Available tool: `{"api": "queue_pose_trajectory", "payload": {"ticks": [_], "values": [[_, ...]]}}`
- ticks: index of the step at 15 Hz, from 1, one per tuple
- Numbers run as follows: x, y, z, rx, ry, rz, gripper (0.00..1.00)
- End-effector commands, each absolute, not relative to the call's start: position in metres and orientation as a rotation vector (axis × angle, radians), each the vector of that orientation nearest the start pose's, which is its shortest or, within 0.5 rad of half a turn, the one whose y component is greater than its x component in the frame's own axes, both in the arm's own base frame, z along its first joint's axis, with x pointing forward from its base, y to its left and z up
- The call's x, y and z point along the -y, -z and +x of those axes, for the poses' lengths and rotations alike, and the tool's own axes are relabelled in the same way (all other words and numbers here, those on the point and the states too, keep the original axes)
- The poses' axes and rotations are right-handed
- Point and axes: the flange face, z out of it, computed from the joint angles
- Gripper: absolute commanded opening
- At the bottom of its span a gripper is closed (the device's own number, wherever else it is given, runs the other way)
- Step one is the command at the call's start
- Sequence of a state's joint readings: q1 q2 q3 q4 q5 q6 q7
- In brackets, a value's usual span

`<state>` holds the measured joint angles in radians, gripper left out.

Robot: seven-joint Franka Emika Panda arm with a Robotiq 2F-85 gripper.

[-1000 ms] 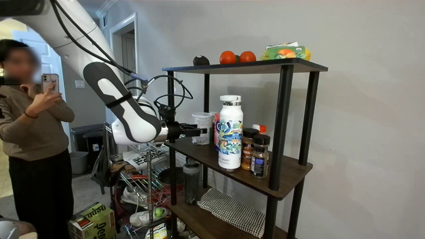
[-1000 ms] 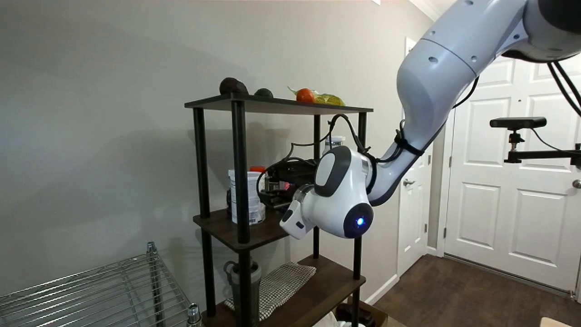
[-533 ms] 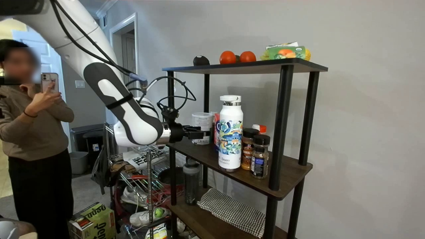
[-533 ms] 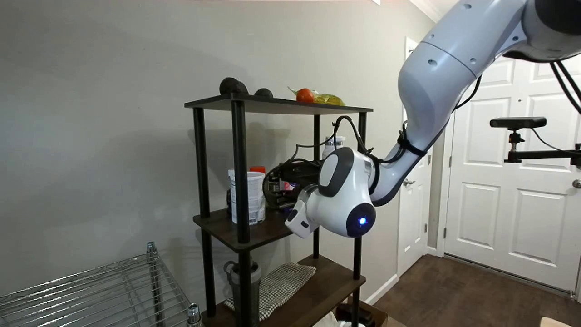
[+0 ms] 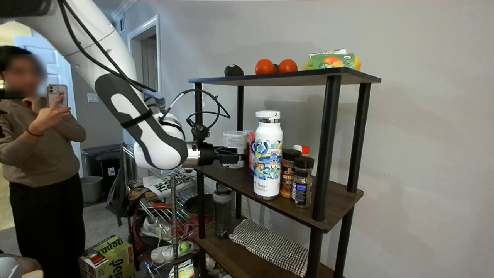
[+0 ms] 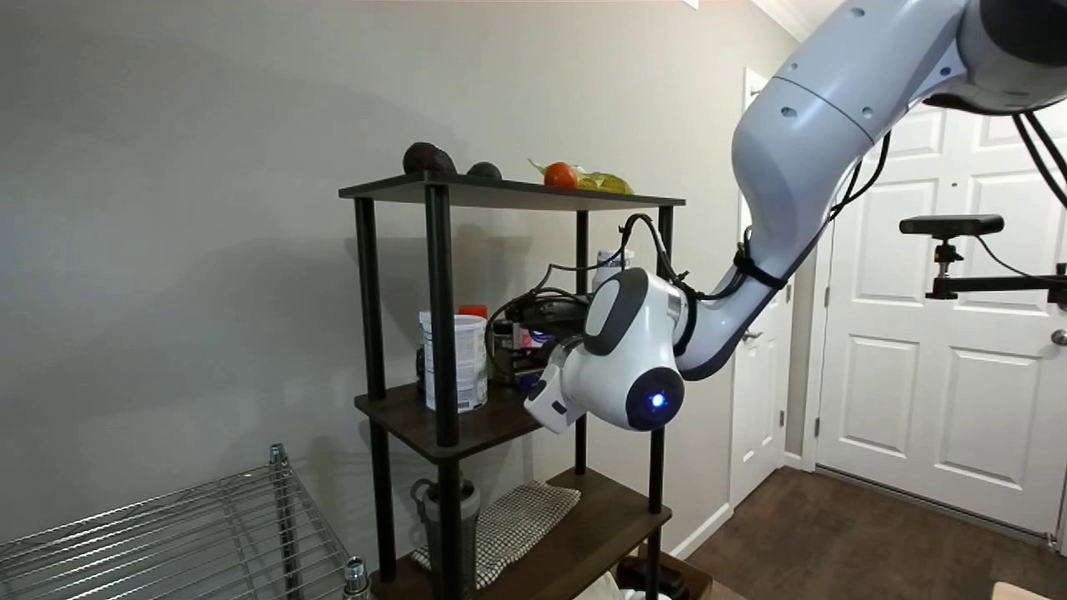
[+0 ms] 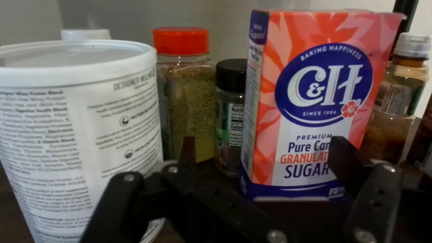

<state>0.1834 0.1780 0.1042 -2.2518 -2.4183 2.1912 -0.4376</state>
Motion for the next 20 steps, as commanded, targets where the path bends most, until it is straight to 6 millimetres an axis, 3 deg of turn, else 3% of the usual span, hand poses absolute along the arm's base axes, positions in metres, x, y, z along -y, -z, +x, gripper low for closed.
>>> {"api": "queue_pose_trajectory", "payload": {"ticks": [1,9,20], "values": [[-0.137,-0.317,0.546,-1.617,0.264,0.273,1.0],[-0.143,-0.327,0.559,-1.631,0.34,0.283,1.0],[-0.134,-0.32,0.573,-1.669,0.451,0.306,1.0]]}}
